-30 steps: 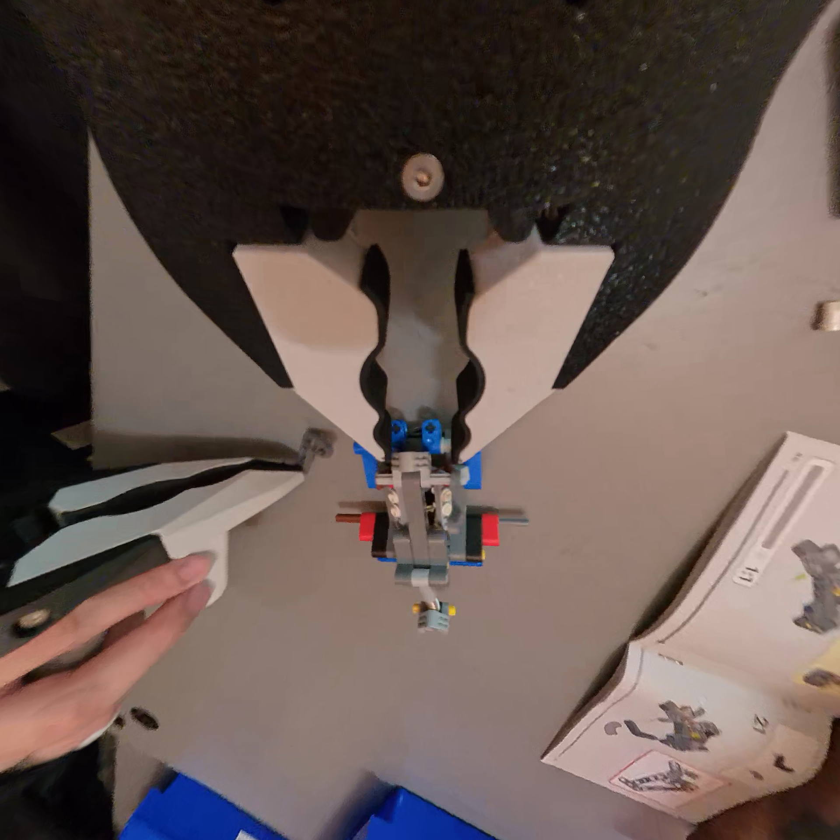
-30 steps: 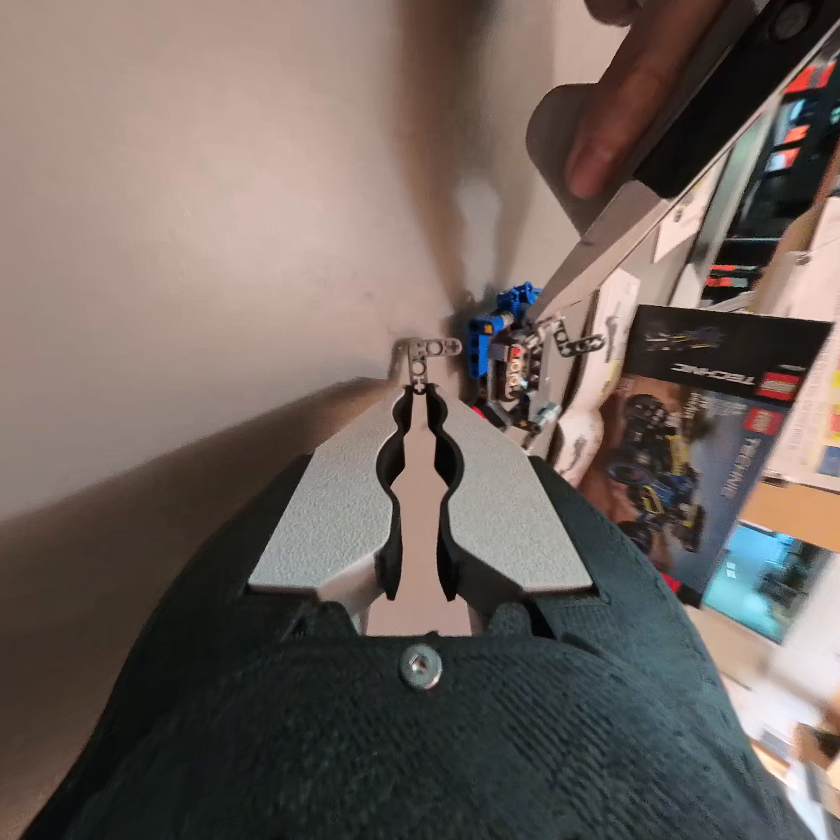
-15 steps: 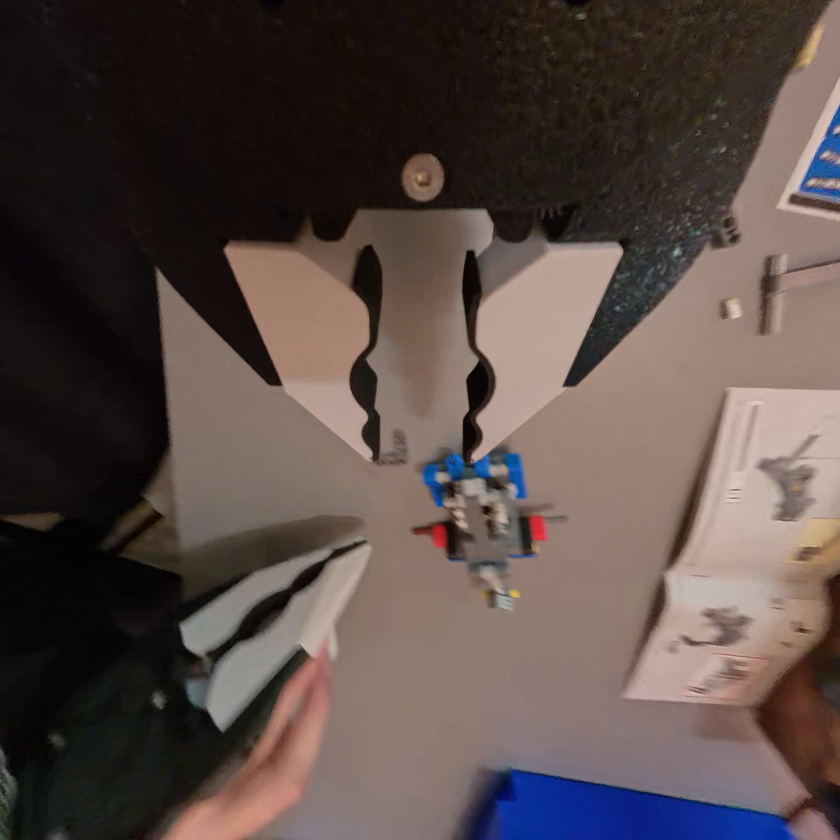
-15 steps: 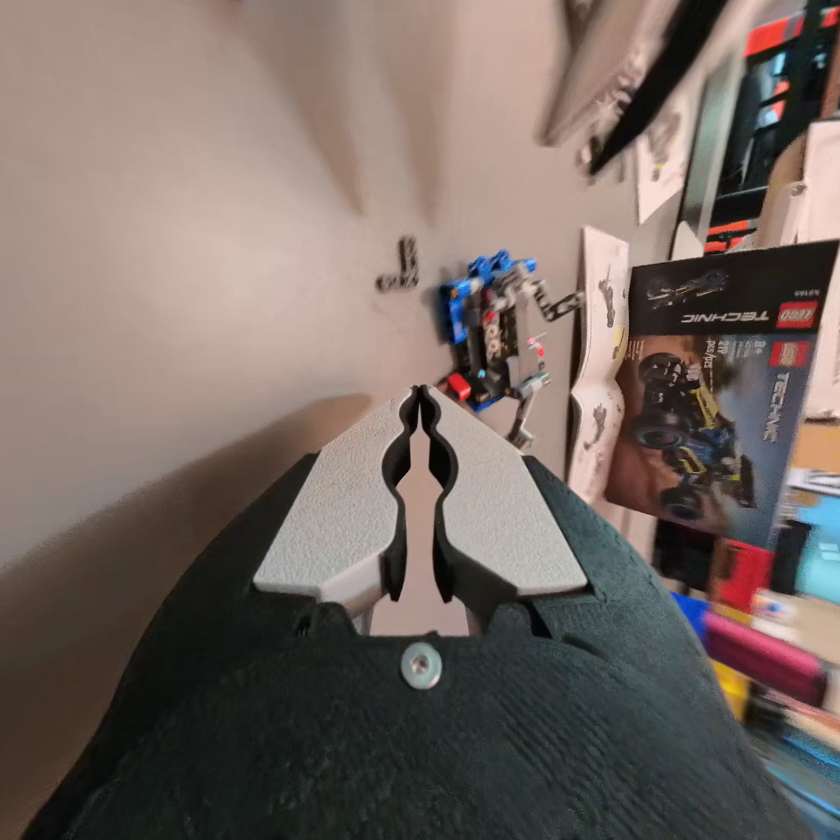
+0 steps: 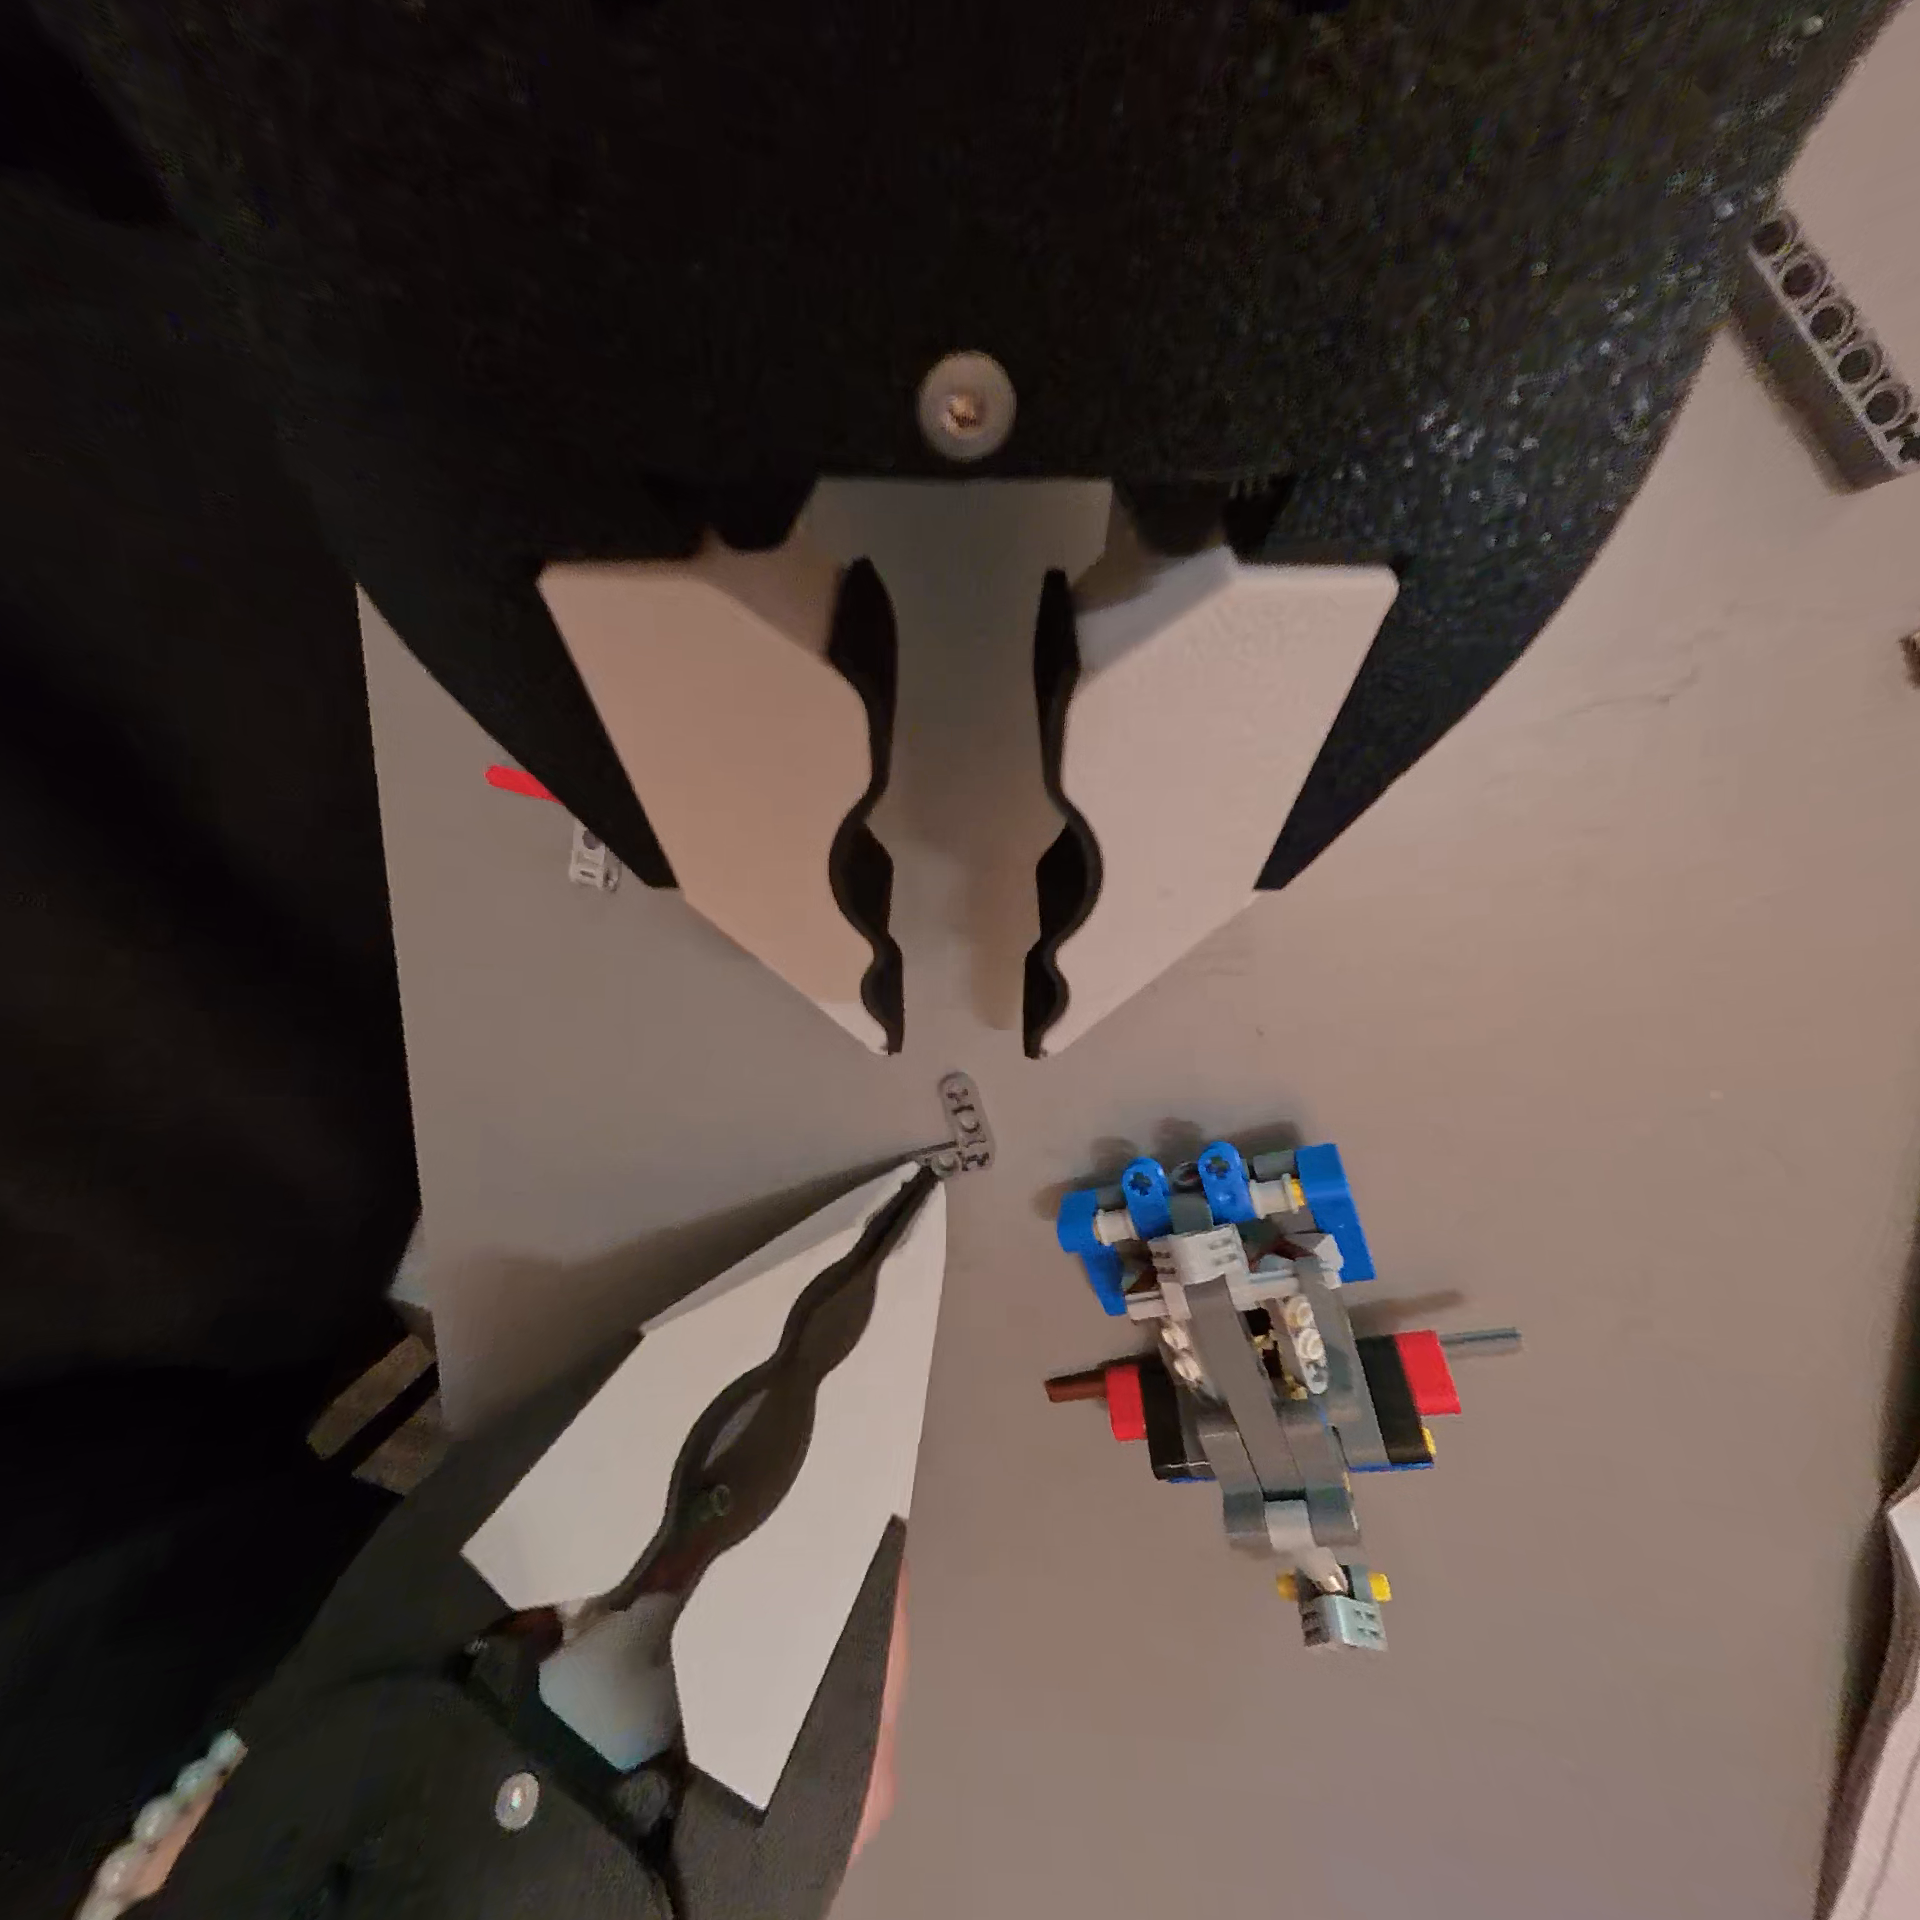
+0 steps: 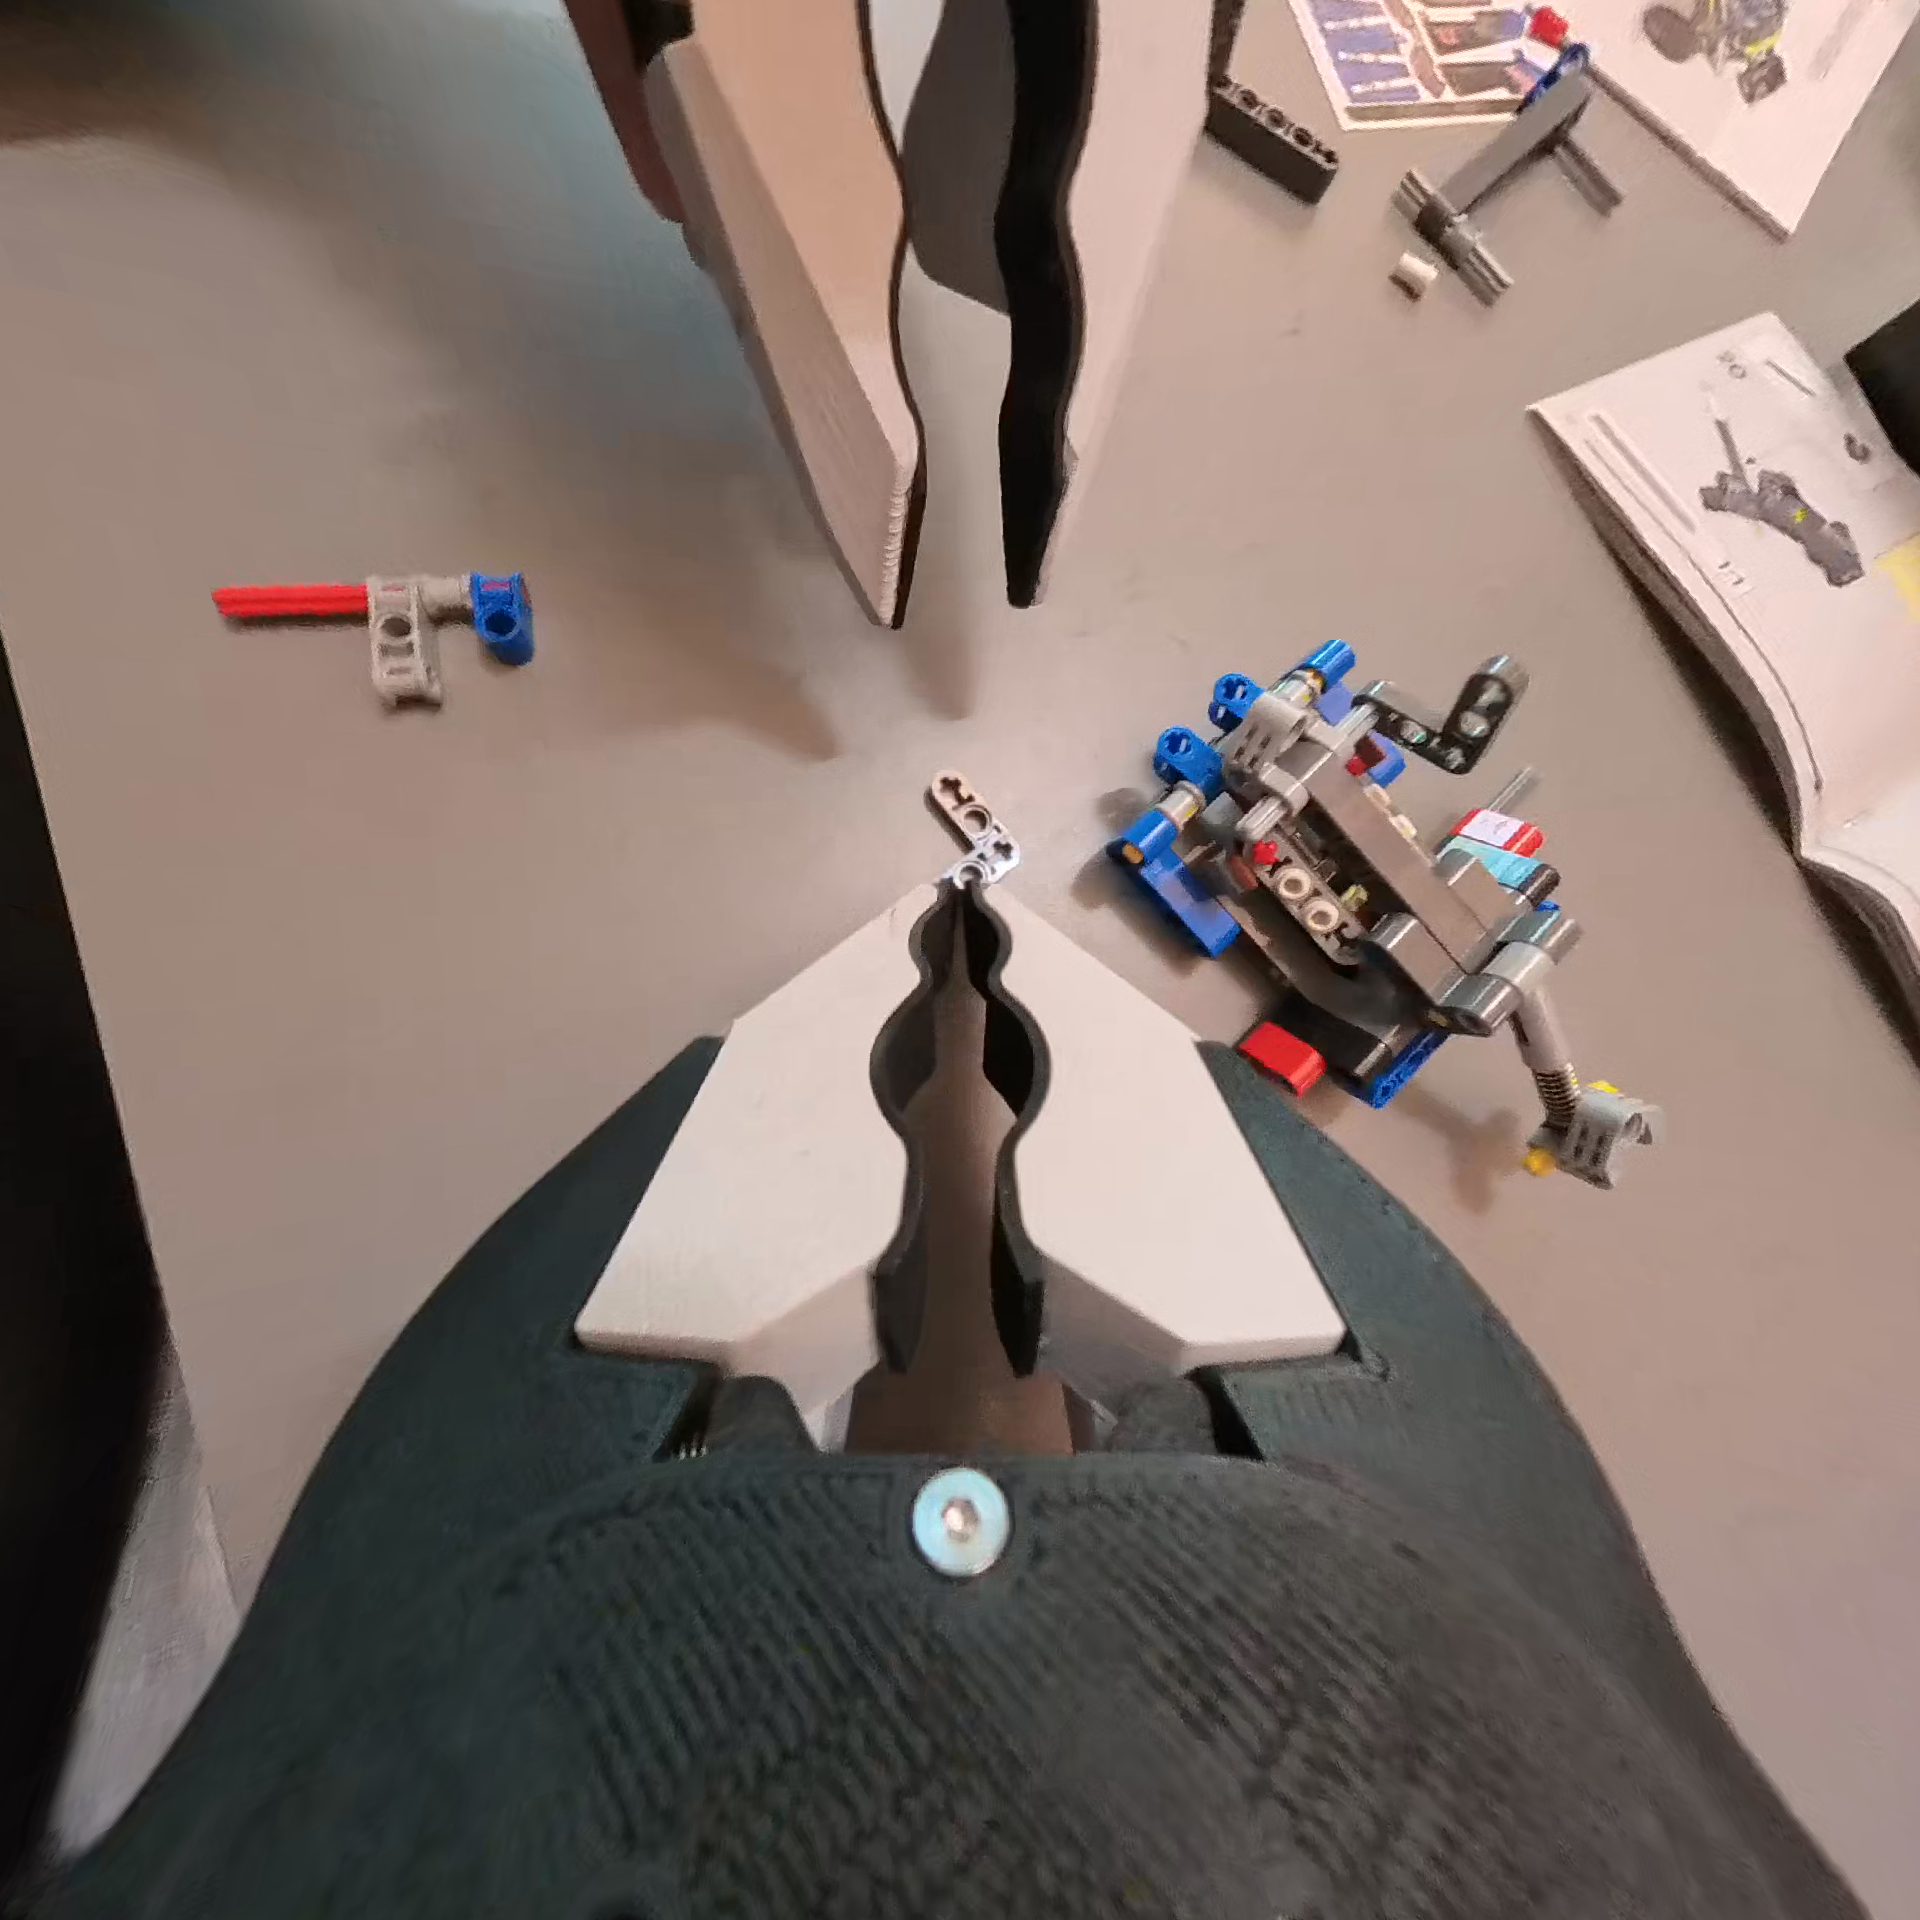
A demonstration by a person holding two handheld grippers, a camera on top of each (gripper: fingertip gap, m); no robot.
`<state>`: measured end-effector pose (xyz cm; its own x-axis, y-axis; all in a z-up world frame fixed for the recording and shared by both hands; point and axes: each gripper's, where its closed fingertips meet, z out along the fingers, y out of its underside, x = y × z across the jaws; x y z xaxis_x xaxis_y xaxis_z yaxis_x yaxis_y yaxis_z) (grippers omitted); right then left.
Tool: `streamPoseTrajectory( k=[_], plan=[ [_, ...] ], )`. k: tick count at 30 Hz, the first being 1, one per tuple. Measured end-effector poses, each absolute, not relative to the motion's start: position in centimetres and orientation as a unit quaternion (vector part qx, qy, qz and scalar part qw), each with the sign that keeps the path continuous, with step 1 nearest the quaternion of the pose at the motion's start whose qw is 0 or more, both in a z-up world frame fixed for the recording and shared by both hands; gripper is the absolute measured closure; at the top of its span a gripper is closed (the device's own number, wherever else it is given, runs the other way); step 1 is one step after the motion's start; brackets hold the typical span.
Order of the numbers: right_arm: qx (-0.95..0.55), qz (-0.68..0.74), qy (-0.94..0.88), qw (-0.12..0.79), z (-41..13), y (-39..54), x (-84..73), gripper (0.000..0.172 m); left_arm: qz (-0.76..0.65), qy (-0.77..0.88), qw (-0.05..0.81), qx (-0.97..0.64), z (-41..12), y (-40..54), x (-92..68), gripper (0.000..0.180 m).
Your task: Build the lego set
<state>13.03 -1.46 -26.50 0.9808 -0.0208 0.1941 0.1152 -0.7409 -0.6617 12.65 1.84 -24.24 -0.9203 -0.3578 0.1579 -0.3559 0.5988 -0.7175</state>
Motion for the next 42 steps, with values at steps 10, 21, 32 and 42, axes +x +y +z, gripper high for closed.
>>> streamPoseTrajectory(
  k=[10, 21, 32, 42],
  plan=[
    [-0.929, -0.064, -0.077, 0.357, -26.6, -2.7, 11.0, 0.153, -0.361, 0.912, -0.012, -0.196, -26.9, -1.3, 12.1, 0.174],
    [-0.927, -0.11, -0.027, 0.357, -24.7, -6.3, 12.7, 0.152, -0.392, 0.908, -0.023, -0.148, -25.7, -4.0, 10.5, 0.18],
    [-0.933, -0.057, 0.039, 0.353, -26.7, -6.0, 12.8, 0.16, -0.393, 0.898, 0.014, -0.195, -26.7, -6.0, 12.0, 0.18],
    [-0.938, -0.118, 0.004, 0.325, -25.5, -8.8, 12.8, 0.163, -0.419, 0.89, 0.002, -0.179, -25.4, -6.0, 11.6, 0.18]
  ],
)
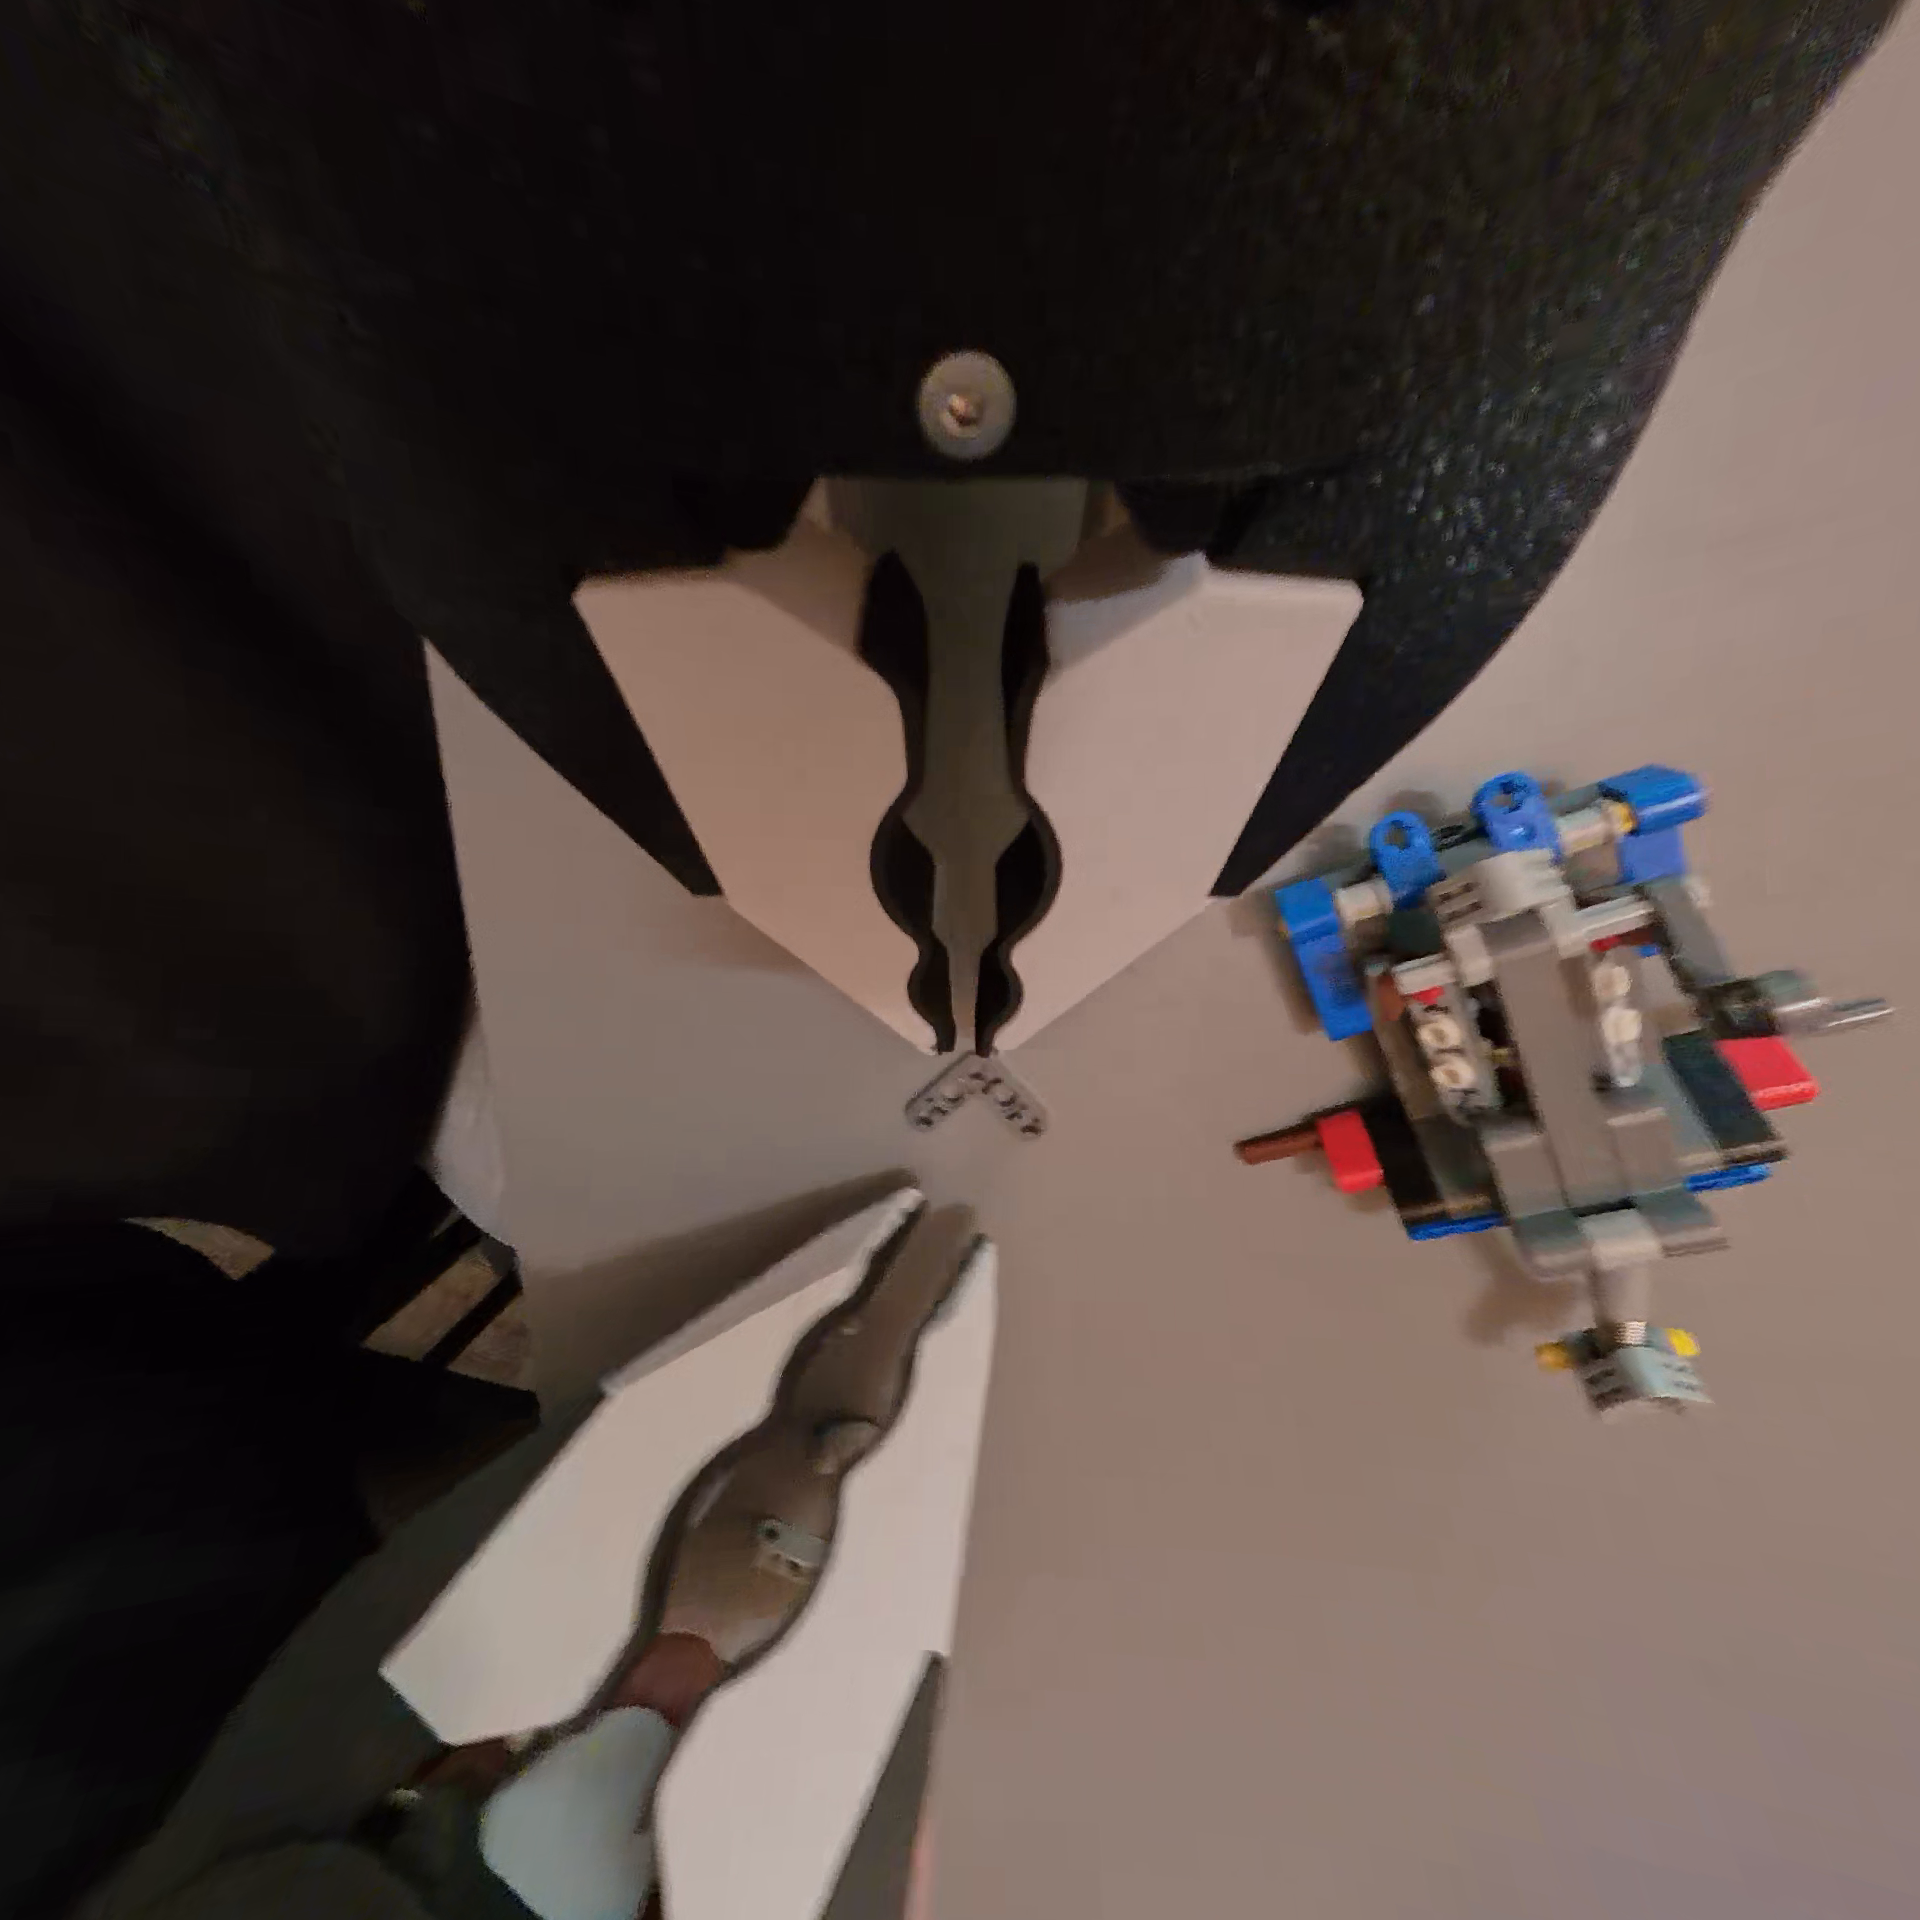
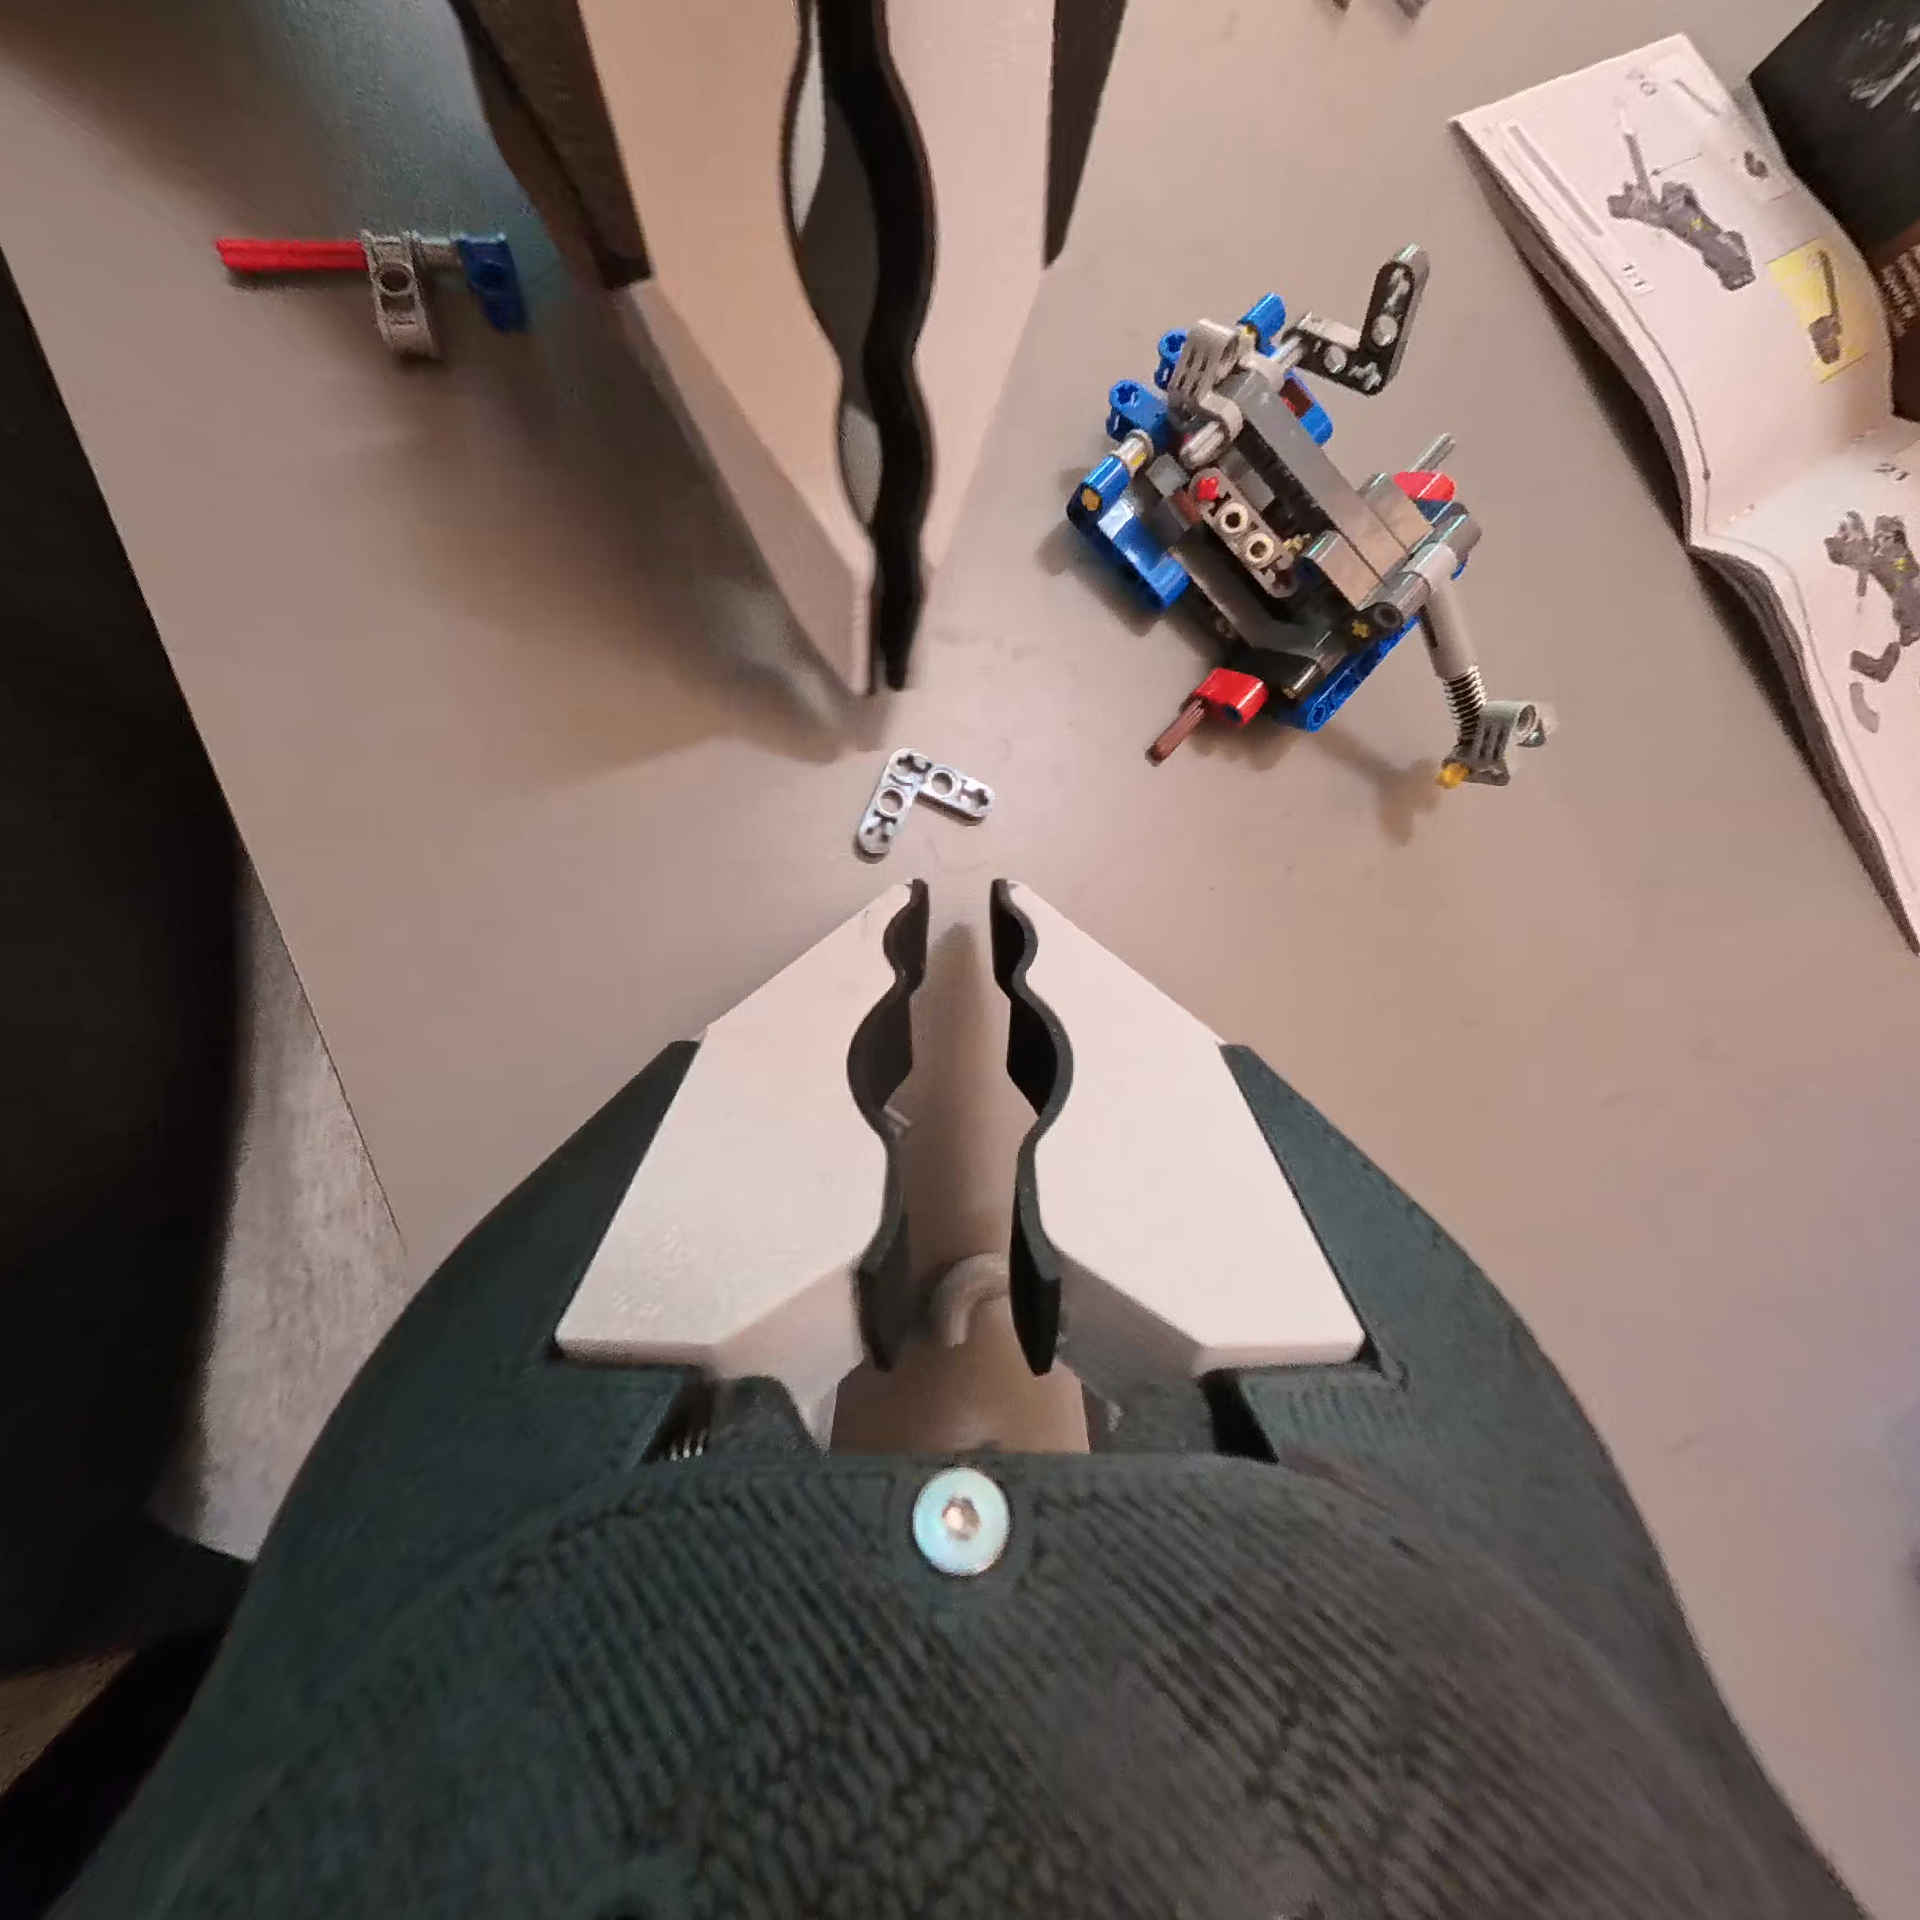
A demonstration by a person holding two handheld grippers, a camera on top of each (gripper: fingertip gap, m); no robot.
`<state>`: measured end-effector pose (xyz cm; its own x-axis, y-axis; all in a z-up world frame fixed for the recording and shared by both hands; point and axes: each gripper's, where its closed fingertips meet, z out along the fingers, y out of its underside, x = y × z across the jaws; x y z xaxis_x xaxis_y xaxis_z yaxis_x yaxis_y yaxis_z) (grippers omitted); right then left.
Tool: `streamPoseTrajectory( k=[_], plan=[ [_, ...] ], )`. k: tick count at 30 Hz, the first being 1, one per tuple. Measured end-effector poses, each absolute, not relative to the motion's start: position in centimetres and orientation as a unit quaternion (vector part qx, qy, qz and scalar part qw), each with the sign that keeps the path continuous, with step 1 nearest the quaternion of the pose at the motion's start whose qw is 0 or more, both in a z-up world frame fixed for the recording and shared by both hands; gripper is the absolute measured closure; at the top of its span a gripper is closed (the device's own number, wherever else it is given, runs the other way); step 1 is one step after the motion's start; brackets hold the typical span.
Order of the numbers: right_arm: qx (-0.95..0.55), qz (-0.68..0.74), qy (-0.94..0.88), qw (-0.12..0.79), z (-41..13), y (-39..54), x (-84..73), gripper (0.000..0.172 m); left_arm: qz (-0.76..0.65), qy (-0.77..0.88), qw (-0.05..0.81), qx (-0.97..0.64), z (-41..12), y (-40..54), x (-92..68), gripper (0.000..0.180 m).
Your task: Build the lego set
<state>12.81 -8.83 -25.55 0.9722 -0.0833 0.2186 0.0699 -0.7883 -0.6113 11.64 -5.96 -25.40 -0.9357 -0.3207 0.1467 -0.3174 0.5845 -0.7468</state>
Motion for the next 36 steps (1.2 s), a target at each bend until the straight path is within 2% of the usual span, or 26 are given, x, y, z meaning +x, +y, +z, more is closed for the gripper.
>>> streamPoseTrajectory(
  k=[5, 8, 9, 14, 16, 19, 21, 24, 30, 33, 36],
  plan=[
    [-0.932, -0.095, 0.074, 0.341, -25.9, -7.2, 12.5, 0.15, -0.404, 0.892, 0.047, -0.199, -25.3, -5.3, 12.9, 0.18],
    [-0.936, -0.086, 0.085, 0.33, -26.6, -6.7, 12.5, 0.154, -0.419, 0.883, 0.052, -0.207, -24.2, -4.5, 13.3, 0.18],
    [-0.94, -0.078, 0.064, 0.327, -26.6, -6.7, 12.2, 0.166, -0.423, 0.88, 0.052, -0.211, -24.0, -4.1, 13.5, 0.18],
    [-0.94, -0.121, -0.138, 0.288, -26.6, -6.9, 12.0, 0.167, -0.445, 0.862, 0.036, -0.239, -23.2, -2.3, 14.2, 0.18],
    [-0.951, -0.125, -0.112, 0.261, -26.4, -7.7, 12.7, 0.158, -0.448, 0.86, 0.034, -0.243, -23.1, -1.9, 14.3, 0.18],
    [-0.949, -0.052, -0.018, 0.31, -25.4, -6.8, 12.2, 0.135, -0.443, 0.862, 0.039, -0.243, -23.1, -1.4, 14.5, 0.18],
    [-0.94, -0.052, 0.031, 0.335, -25.0, -6.4, 12.8, 0.139, -0.447, 0.859, 0.038, -0.246, -23.0, -1.1, 14.6, 0.18],
    [-0.943, -0.054, 0.103, 0.311, -26.0, -7.0, 13.5, 0.145, -0.45, 0.855, 0.037, -0.256, -23.0, -0.6, 14.9, 0.18],
    [-0.938, -0.063, 0.138, 0.311, -26.5, -6.7, 13.4, 0.172, -0.456, 0.849, 0.044, -0.265, -22.7, -0.1, 15.3, 0.18],
    [-0.946, -0.065, 0.091, 0.304, -26.8, -6.7, 12.9, 0.165, -0.452, 0.849, 0.044, -0.269, -23.1, -0.1, 15.4, 0.18],
    [-0.941, -0.084, 0.121, 0.306, -26.5, -7.1, 13.7, 0.155, -0.441, 0.854, 0.053, -0.271, -23.5, 0.1, 15.6, 0.18]
  ],
)
